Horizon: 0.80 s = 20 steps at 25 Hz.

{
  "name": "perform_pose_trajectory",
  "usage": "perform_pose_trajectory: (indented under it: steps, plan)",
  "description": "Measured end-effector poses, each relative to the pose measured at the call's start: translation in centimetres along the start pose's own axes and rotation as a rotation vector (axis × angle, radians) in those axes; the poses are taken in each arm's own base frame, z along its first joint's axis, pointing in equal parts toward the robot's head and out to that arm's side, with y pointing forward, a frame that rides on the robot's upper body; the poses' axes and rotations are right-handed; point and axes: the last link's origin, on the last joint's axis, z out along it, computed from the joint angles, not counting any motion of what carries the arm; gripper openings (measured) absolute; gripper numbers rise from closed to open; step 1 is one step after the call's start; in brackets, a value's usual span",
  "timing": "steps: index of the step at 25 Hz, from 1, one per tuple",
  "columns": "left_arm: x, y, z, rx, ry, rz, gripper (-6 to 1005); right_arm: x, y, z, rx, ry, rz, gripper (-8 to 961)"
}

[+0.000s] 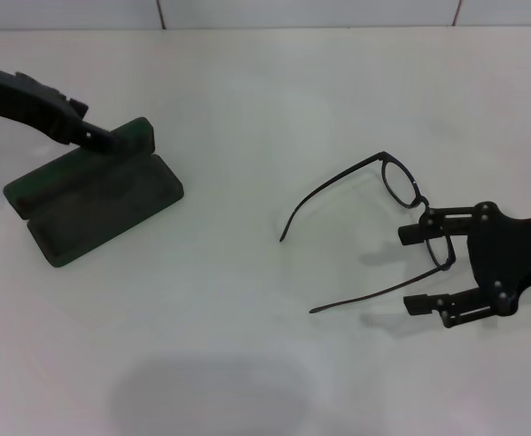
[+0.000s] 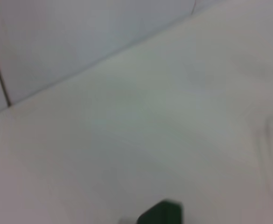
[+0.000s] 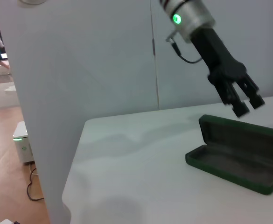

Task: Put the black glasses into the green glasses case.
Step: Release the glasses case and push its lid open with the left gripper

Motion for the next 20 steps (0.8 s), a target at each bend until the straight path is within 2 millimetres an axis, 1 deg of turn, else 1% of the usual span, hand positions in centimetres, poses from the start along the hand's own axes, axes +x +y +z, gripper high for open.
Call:
perform_pose_trajectory:
  steps: [5,10,20]
  plan:
    - [0.1,-0.4,1.4,0.074,-0.116,0.045,858,-0.4,-0.1,0.6,-0.016,0.003,-0.011,810]
    - [0.0,-0.4,2.1,0.084,-0.147,0.068,832,-0.3,-0.1,0.6,-0.016,0.006,-0.009,810]
    - [-0.1,-0.2,2.3,0.079,-0.148,0.116,654,-0.2,-0.1,0.8,-0.017,0.015,-0.009,810]
